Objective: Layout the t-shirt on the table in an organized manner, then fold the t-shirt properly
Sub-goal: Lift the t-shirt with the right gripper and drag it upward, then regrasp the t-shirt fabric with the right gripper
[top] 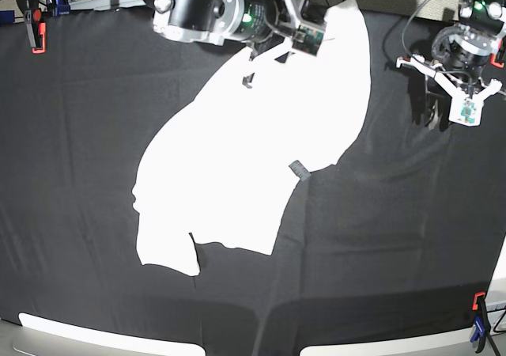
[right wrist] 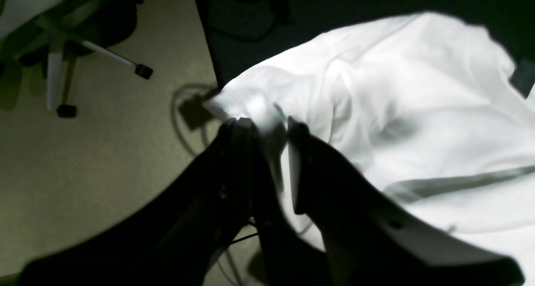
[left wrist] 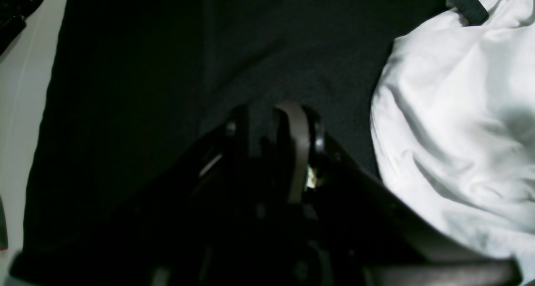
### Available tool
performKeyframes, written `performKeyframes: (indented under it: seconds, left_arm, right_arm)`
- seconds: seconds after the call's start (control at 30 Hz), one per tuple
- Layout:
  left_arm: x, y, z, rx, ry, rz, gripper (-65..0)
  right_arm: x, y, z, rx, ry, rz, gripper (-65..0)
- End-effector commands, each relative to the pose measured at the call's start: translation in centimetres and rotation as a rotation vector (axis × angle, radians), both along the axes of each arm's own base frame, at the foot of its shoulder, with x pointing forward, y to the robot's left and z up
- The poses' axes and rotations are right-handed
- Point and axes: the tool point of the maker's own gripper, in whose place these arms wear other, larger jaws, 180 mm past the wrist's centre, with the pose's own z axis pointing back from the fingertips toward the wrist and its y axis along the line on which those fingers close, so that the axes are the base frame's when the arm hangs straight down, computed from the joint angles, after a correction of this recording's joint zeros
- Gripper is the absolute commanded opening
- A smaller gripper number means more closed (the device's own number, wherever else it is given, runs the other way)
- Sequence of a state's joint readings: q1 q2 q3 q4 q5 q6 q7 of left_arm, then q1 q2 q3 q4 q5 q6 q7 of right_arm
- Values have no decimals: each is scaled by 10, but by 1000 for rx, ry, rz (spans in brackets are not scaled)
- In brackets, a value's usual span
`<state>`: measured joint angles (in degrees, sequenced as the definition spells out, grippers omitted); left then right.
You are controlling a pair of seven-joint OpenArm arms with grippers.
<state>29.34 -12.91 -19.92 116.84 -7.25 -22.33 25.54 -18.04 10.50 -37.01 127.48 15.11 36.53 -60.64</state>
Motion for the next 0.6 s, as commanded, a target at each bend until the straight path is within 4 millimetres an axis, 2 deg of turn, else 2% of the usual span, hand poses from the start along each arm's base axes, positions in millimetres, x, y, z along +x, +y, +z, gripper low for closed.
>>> performKeyframes:
  seconds: [0.0,0.1,0.27,0.33,0.43,0.57]
  left_arm:
    - [4,1,12,2,-45,-1,-520]
    - [4,1,11,2,-45,0,-520]
    - [4,1,11,2,-45,0,-520]
    - [4,1,11,2,-44,0,-520]
    - [4,1,11,3,-41,0,-520]
    - [4,1,11,3,-41,0,-520]
  right_arm:
    - [-9,18,31,156,-18,57,-506]
    - [9,21,38,167,-98,31,-487]
    - [58,22,53,156,-242,-120,-340]
    - [76,22,54,143,-280,-168,-318]
    - [96,28,40,98,-283,-192,-318]
    - [121,41,10,32,-205,-235,-318]
